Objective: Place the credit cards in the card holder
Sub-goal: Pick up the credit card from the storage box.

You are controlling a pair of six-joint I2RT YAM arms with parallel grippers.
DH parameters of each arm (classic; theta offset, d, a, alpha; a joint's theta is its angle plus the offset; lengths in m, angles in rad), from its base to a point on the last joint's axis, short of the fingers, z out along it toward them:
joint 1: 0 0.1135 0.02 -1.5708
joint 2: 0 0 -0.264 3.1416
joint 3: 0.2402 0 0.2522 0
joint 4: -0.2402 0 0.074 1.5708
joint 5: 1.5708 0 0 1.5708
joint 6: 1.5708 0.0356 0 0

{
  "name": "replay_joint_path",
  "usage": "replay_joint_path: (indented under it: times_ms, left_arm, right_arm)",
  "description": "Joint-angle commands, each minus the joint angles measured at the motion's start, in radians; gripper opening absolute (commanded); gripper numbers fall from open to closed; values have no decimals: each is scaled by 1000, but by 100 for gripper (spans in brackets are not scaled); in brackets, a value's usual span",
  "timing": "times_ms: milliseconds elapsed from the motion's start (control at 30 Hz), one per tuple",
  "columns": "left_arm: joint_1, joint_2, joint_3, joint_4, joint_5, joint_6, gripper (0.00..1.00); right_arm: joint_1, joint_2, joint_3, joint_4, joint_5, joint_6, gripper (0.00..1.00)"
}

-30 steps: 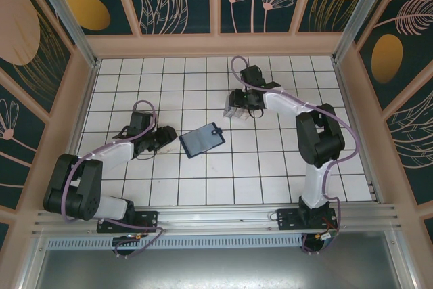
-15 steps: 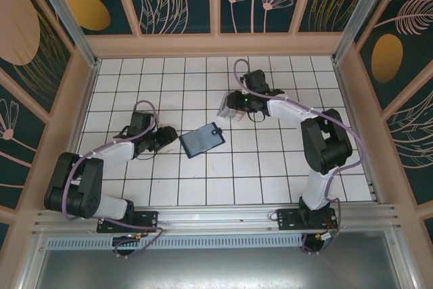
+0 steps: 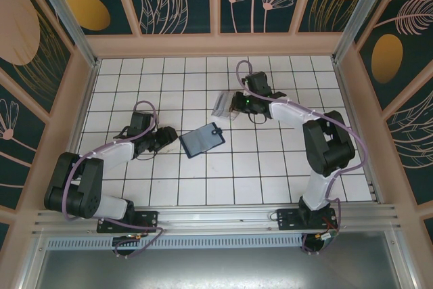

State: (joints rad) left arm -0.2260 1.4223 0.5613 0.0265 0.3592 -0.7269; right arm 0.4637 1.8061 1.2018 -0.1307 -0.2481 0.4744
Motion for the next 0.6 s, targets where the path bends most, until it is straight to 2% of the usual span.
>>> replay_joint_path:
  times_ms: [0,300,433,567]
  left_arm:
    - [8,-2,-15,24,20,4,52]
    - [8,-15,-12,11,16,16,52]
    - [8,-19,-19,4,33,13,51]
    - [8,-21,-24,-3,52,17,51]
  right_arm:
    - [4,-70,-23,21,7,-5,4]
    - [-2,-205,-92,-26,70,-32,3]
    - [1,-256,-92,-113,124,-91,2]
    - [13,-355,-181,-57,55,-175,0]
